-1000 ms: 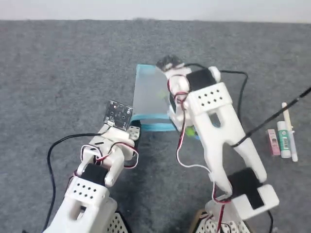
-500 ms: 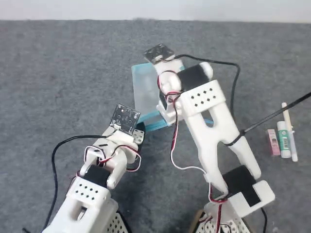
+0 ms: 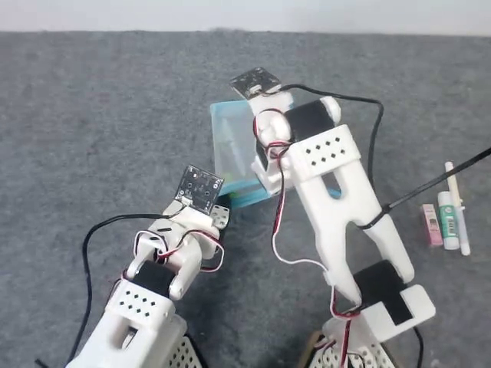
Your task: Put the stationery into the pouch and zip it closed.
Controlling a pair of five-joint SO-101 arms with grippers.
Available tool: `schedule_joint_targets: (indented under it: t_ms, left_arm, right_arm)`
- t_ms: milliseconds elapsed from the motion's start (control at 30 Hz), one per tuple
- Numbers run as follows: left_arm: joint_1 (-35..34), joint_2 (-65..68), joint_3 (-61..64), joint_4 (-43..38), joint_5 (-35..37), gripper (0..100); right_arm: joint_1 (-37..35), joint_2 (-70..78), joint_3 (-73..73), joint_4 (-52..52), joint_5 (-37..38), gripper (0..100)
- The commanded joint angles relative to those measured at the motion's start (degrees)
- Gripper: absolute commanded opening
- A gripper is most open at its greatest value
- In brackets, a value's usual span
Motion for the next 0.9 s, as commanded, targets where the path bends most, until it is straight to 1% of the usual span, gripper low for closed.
schedule_joint_targets:
  t_ms: [0, 67, 167, 233, 367, 500, 567, 667, 767, 867]
  left_arm:
    - [0.88, 0.62, -0.84, -1.41, -1.58, 1]
    - [-0.53, 0.62, -0.84, -1.49, -1.58, 1]
    - [-1.14, 0.62, -0.92, -1.58, -1.58, 1]
    - [-1.23, 0.62, -0.92, -1.58, -1.58, 1]
    - [-1.23, 0.62, -0.92, -1.58, -1.58, 1]
    - [-1.23, 0.62, -0.92, -1.49, -1.49, 1]
    - [-1.23, 0.62, -0.84, -1.41, -1.49, 1]
    - [-1.32, 0.7, -0.75, -1.41, -1.49, 1]
    - [-1.32, 0.88, -0.75, -1.41, -1.49, 1]
    - [-1.32, 0.88, -0.75, -1.41, -1.49, 1]
  right_arm:
    - [3.74, -1.54, -3.78, 2.15, 0.35, 2.6]
    - [6.9, -1.63, -3.52, 2.15, 1.49, 0.9]
    - [10.68, -3.82, 0.09, 1.98, 5.45, 0.9]
    - [12.88, -8.22, 4.4, 1.36, 7.3, 0.8]
    - [17.89, -21.58, 16.18, -4.18, 11.25, 0.9]
    - [23.87, -30.02, 28.48, -5.05, 16.62, 1.0]
    - [29.14, -30.99, 32.88, -5.58, 20.04, 1.0]
    - [39.16, -30.99, 34.81, -6.73, 26.46, 1.3]
    - [48.84, -30.99, 34.81, -7.87, 33.14, 6.5]
    - [56.31, -30.99, 35.08, -8.66, 40.26, 10.3]
